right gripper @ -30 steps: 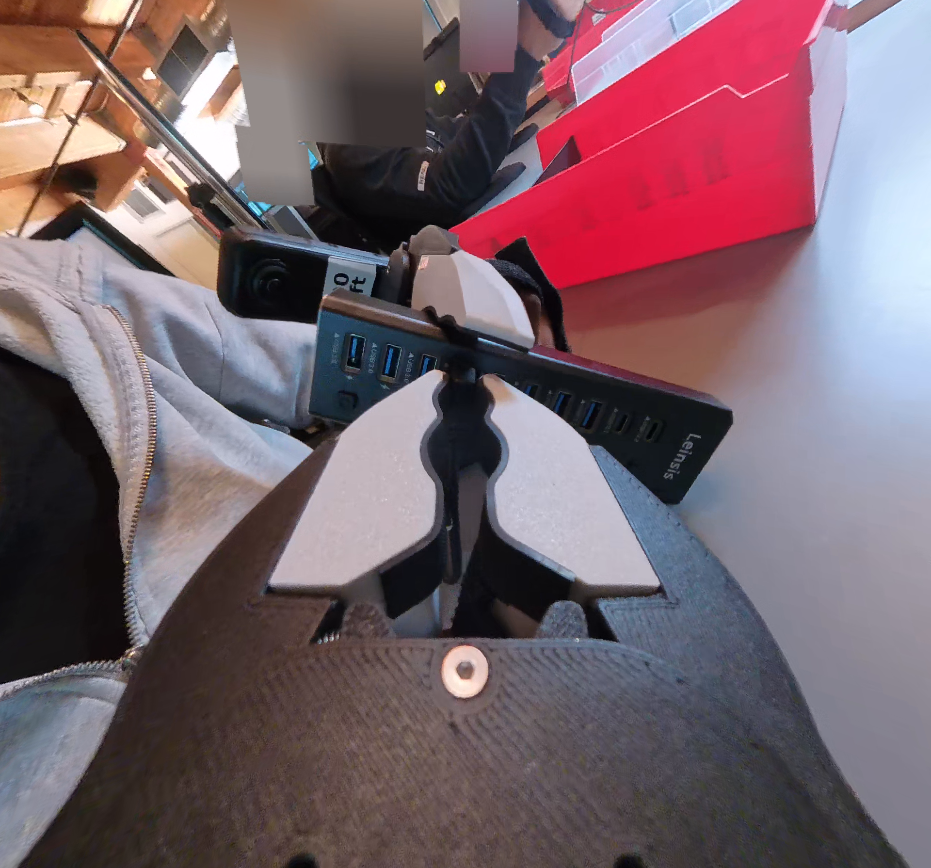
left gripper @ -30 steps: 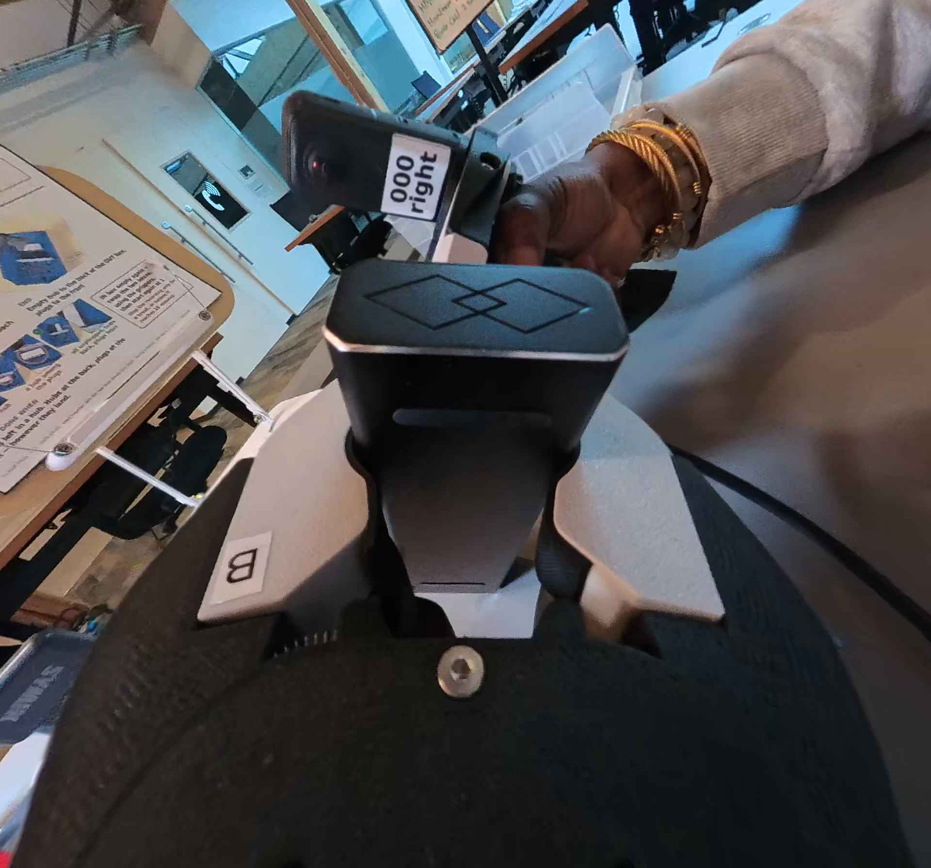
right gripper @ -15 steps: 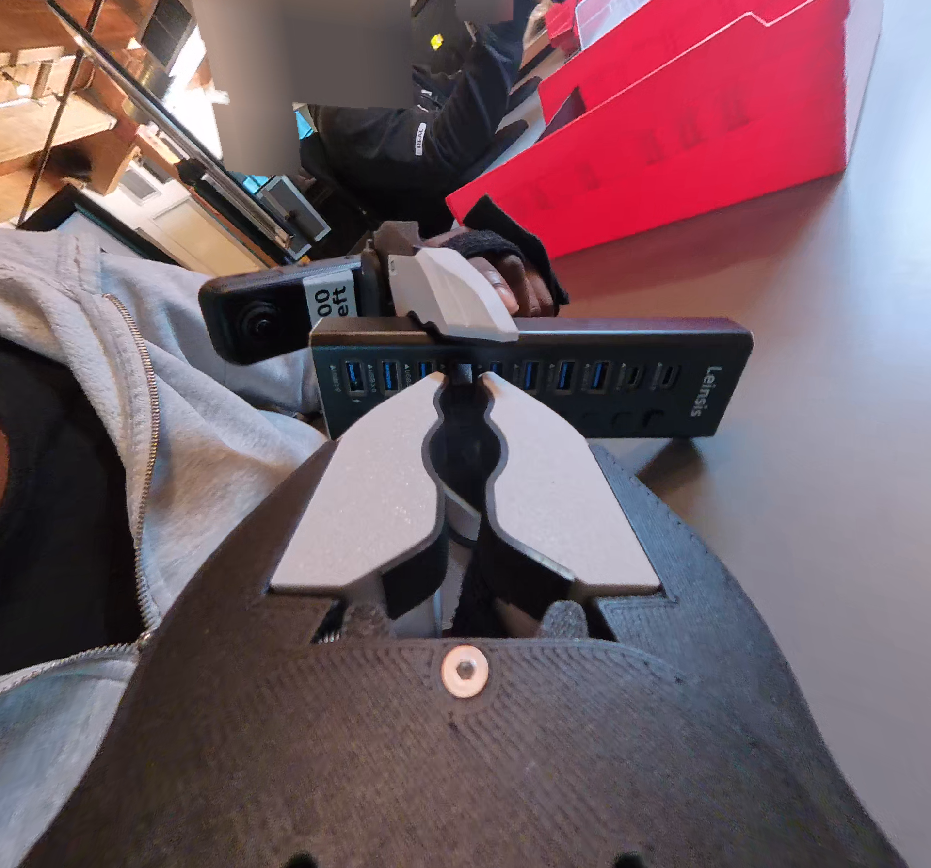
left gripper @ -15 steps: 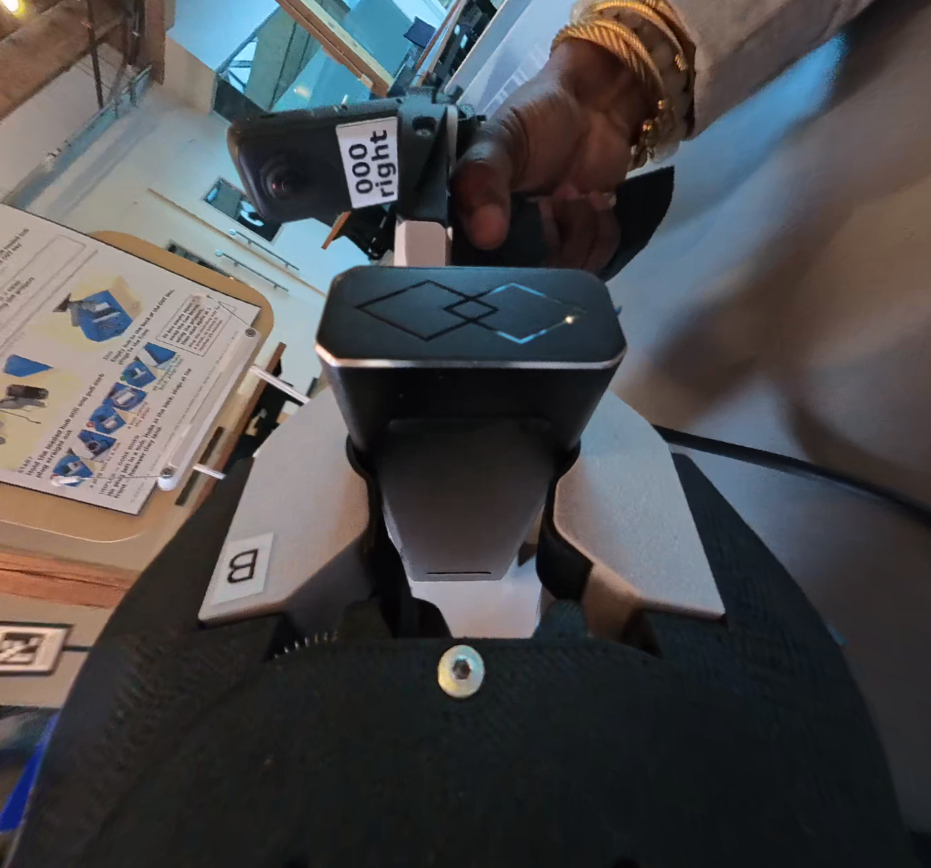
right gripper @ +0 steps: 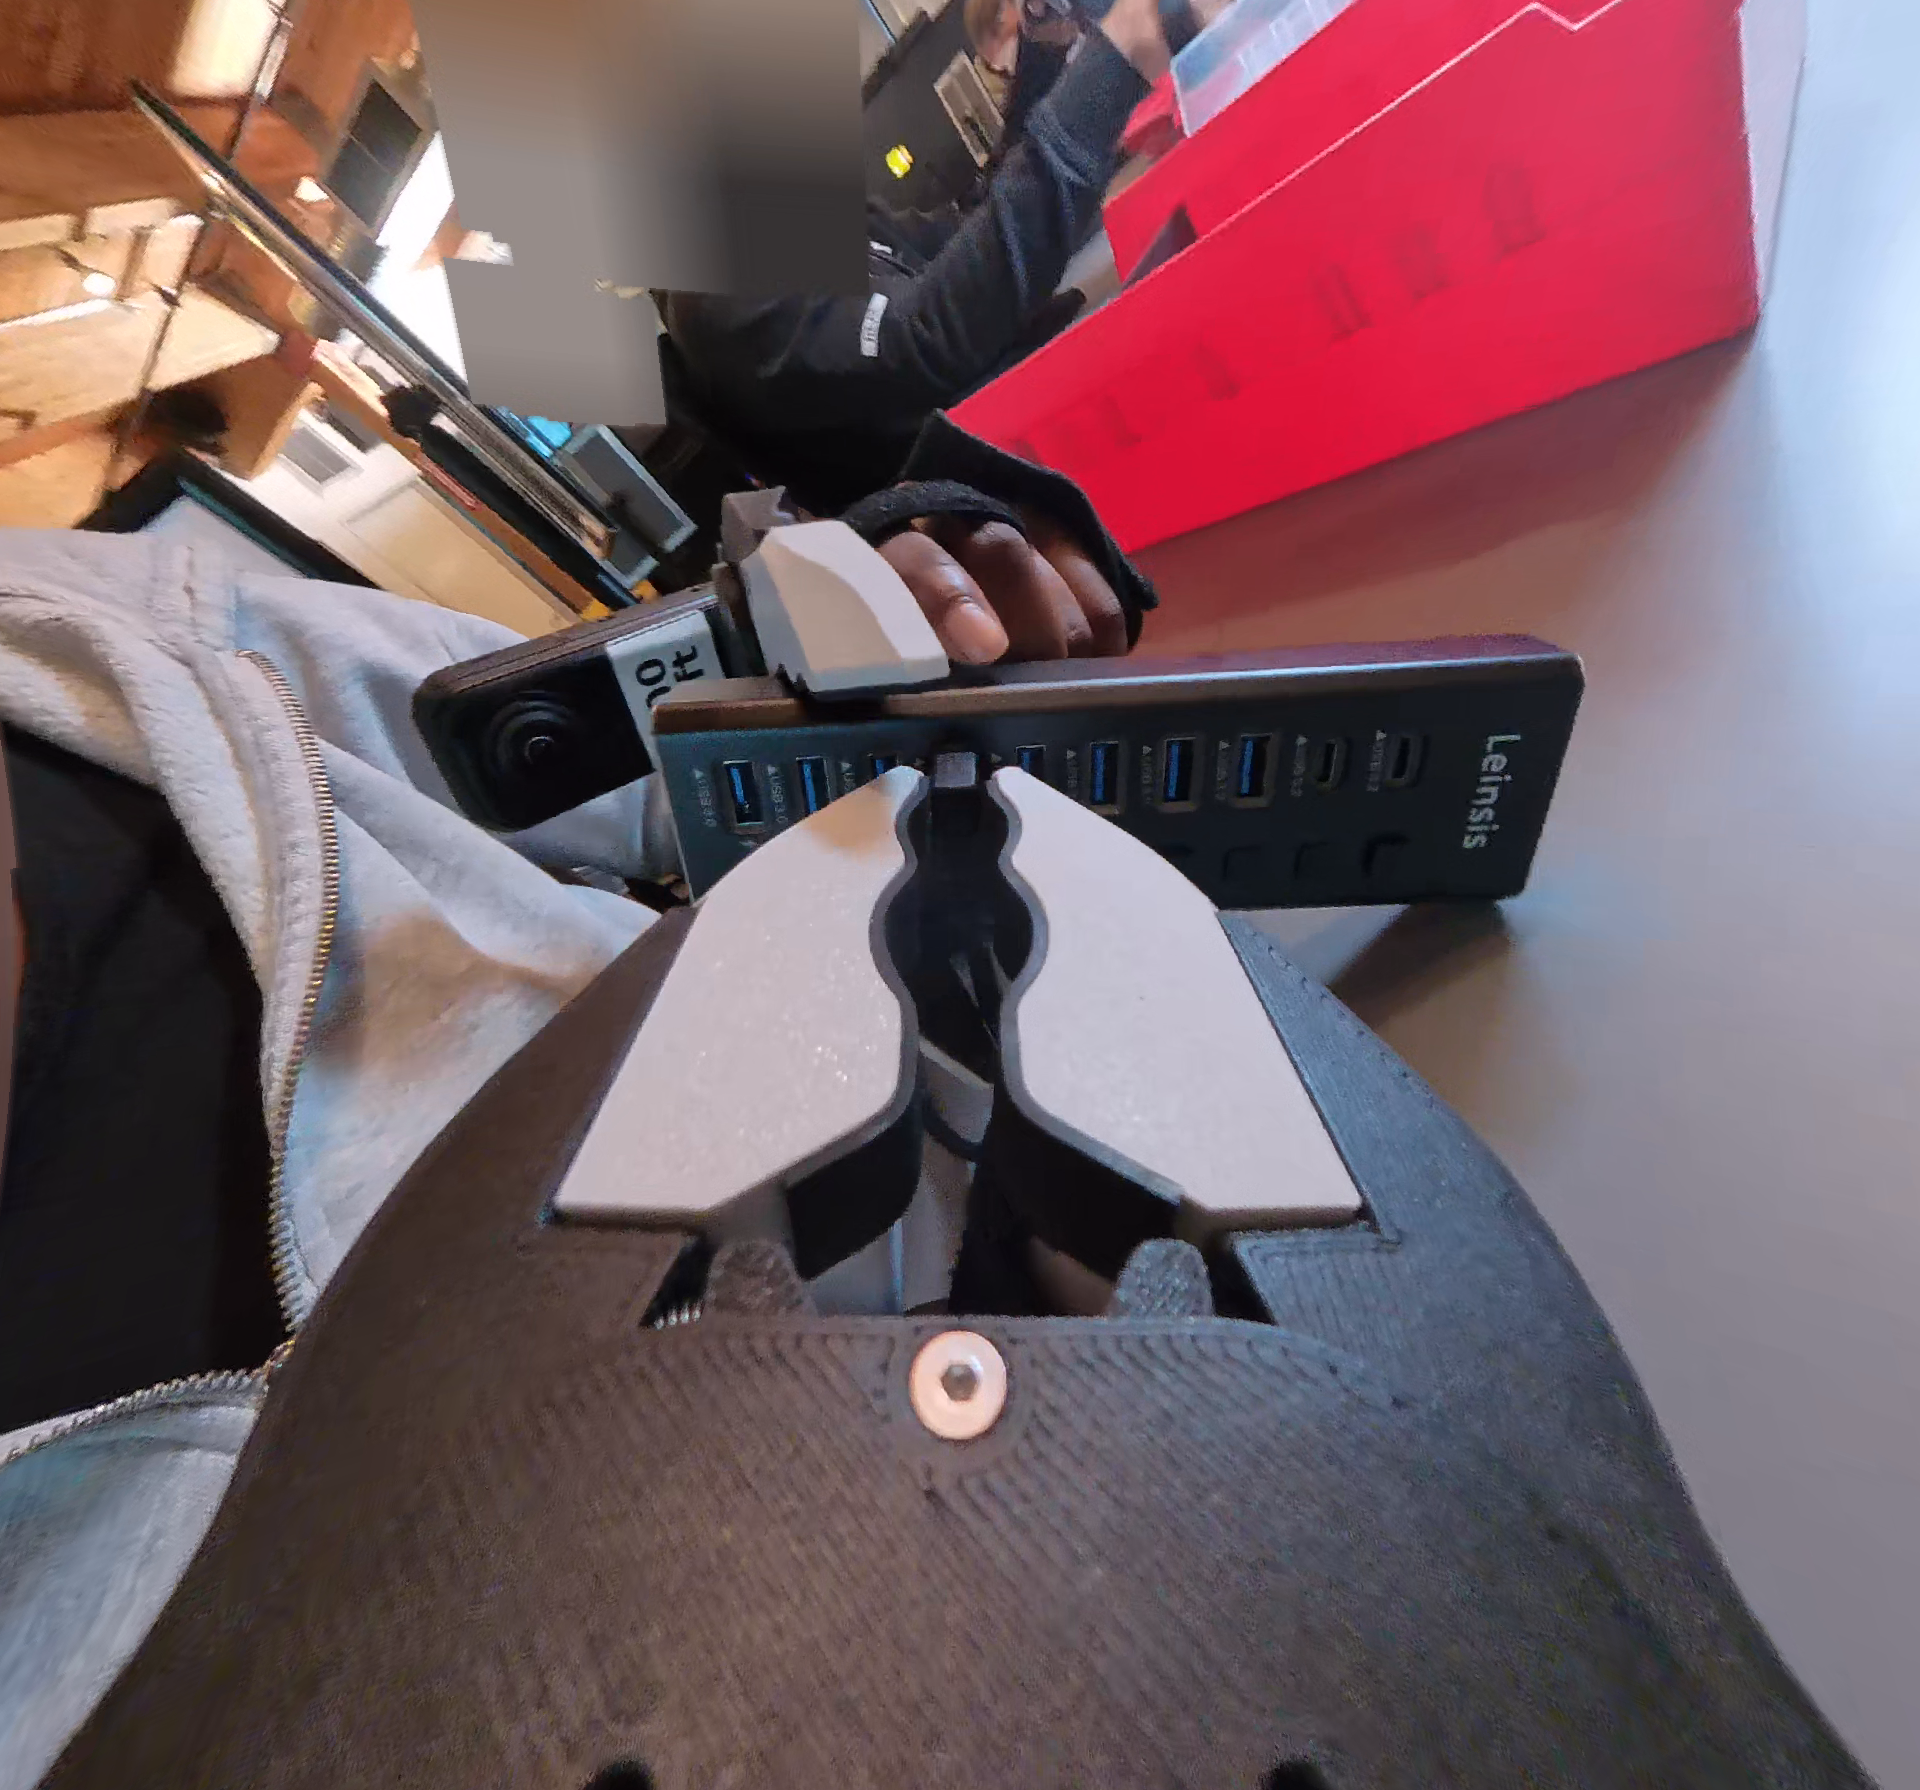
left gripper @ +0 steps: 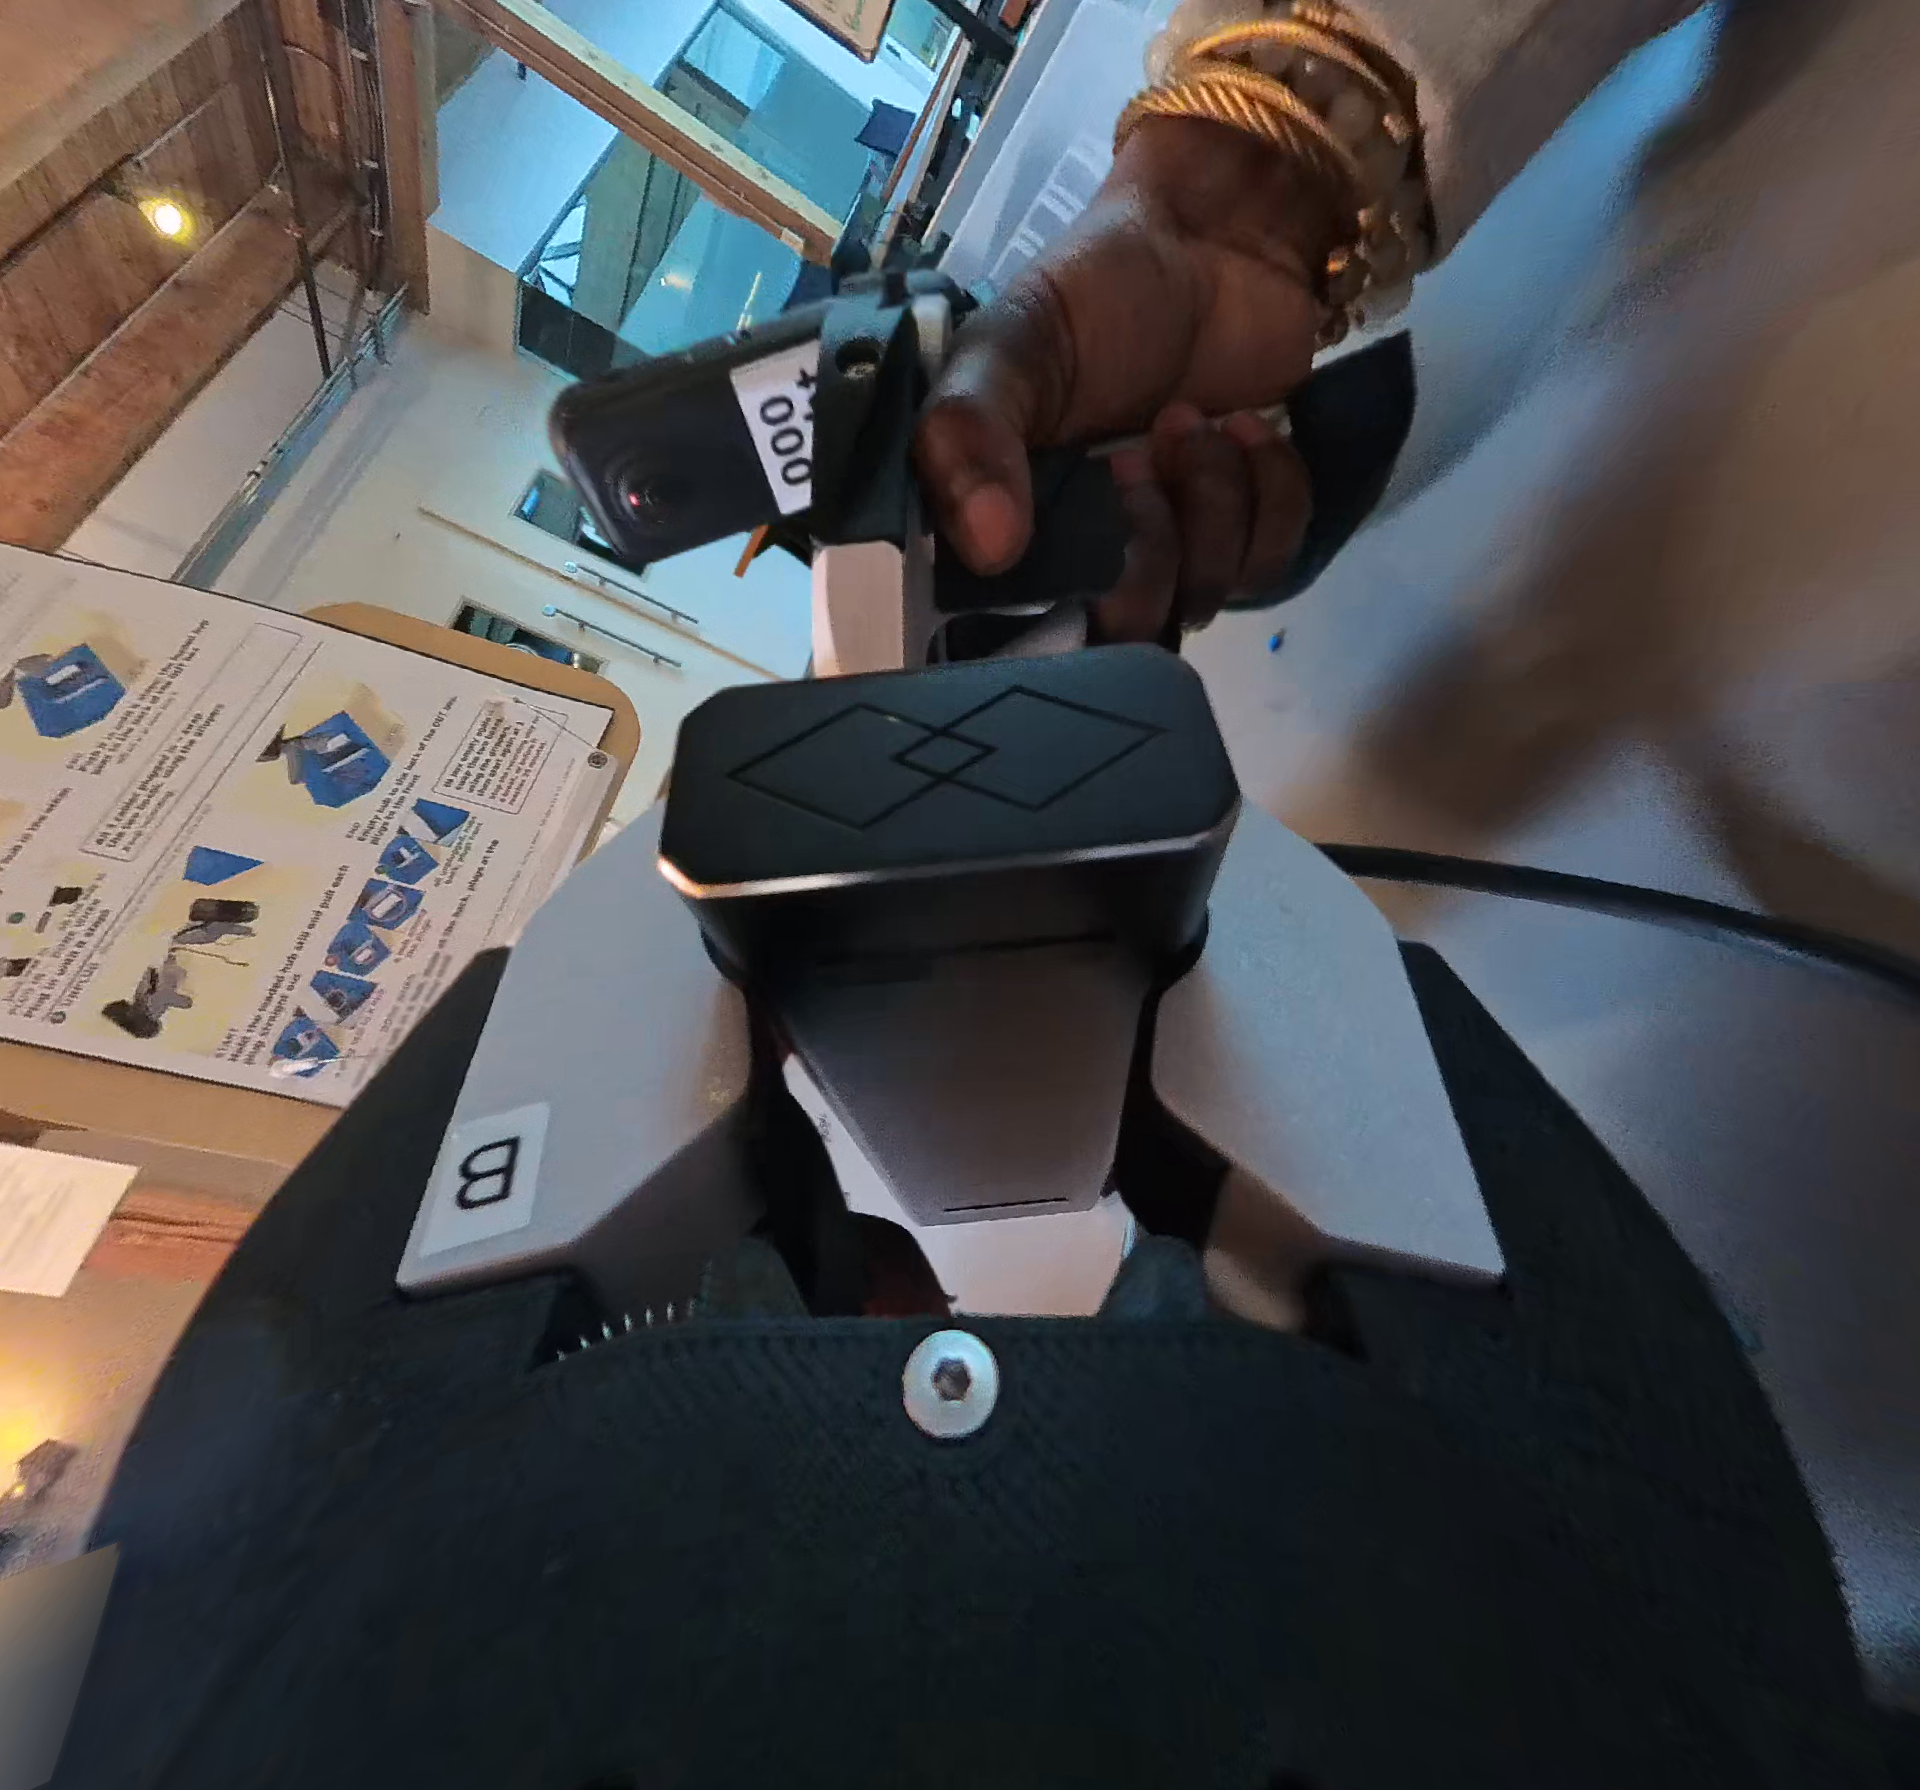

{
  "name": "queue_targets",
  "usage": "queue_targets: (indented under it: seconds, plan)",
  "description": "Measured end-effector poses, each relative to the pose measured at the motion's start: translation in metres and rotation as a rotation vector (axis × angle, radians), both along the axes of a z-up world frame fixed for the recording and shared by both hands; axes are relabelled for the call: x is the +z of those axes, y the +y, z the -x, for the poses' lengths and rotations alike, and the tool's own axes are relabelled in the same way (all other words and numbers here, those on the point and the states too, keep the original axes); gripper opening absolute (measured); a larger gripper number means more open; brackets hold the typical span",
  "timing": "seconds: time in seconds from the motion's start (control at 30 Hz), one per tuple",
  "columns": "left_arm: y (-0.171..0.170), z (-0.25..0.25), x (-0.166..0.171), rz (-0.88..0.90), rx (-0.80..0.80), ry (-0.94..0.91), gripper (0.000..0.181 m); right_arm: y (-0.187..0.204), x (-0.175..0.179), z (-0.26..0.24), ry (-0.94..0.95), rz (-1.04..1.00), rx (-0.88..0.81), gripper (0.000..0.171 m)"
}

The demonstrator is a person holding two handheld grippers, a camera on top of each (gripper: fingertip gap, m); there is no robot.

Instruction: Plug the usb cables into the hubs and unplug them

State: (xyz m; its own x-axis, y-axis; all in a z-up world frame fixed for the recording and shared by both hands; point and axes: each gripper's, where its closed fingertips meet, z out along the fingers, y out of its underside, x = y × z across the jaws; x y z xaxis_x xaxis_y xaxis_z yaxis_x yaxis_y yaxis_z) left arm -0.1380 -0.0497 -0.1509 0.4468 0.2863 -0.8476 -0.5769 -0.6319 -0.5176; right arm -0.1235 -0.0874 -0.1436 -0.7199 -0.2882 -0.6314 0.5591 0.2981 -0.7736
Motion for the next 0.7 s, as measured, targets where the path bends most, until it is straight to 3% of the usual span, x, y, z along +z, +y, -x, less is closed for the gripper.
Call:
queue_targets:
  seconds: [0.13, 0.27, 0.7]
  plan:
    - [-0.001, 0.000, -0.001, -0.027, 0.007, -0.043, 0.073, -0.001, -0.003, -0.002, -0.012, 0.076, -0.052, 0.009]
    - [-0.007, 0.000, -0.003, -0.055, 0.049, -0.080, 0.072, -0.001, -0.002, -0.004, 0.185, 0.045, -0.113, 0.009]
    - [-0.009, 0.003, -0.006, -0.042, 0.068, -0.081, 0.071, 0.003, -0.004, -0.001, 0.166, 0.010, -0.086, 0.009]
